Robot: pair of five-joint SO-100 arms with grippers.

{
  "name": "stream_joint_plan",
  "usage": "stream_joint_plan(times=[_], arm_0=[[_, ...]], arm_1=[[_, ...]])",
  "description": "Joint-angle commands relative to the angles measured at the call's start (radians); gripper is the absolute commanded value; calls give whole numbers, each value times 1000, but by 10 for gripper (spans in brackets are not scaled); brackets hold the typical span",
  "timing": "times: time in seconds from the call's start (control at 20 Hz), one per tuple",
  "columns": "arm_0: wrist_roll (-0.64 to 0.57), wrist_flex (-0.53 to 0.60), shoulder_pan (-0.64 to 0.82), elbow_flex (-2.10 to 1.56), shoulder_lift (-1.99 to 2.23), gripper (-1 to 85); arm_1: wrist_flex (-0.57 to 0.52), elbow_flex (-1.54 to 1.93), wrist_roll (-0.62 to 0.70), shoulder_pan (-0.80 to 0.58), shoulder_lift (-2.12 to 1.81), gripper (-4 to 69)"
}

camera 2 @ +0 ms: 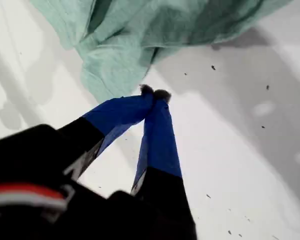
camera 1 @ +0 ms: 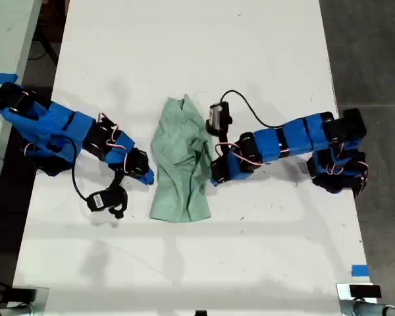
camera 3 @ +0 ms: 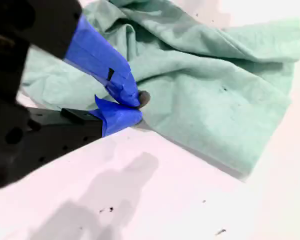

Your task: Fold t shirt

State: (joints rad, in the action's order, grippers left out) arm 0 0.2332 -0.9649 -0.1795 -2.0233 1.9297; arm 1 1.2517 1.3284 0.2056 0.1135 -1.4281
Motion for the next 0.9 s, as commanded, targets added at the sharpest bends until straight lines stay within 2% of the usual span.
stream_joint_plan(times=[0.0, 0.1, 0.2, 0.25, 0.4, 0.45, 0.7, 0.85], arm_0=[[71, 25, -75, 69, -54, -3], [78, 48, -92, 69, -97, 5], [14, 135, -94, 86, -146, 220], [-29, 146, -97, 132, -190, 258], [-83, 169, -78, 178, -256, 264], [-92, 175, -71, 176, -276, 264], [-75, 225, -54, 189, -451, 187], [-72, 236, -52, 239, -537, -2]], arm_1=[[-28, -163, 34, 38, 75, -12], [-51, -193, 46, 43, 109, -12], [-61, -238, 71, 48, 140, -11], [-69, -259, 84, 55, 152, 2], [-52, -334, 103, 77, 210, 173], [-52, -339, 98, 80, 218, 207], [-52, -339, 75, 104, 242, 264], [-35, -333, 54, 114, 272, 276]])
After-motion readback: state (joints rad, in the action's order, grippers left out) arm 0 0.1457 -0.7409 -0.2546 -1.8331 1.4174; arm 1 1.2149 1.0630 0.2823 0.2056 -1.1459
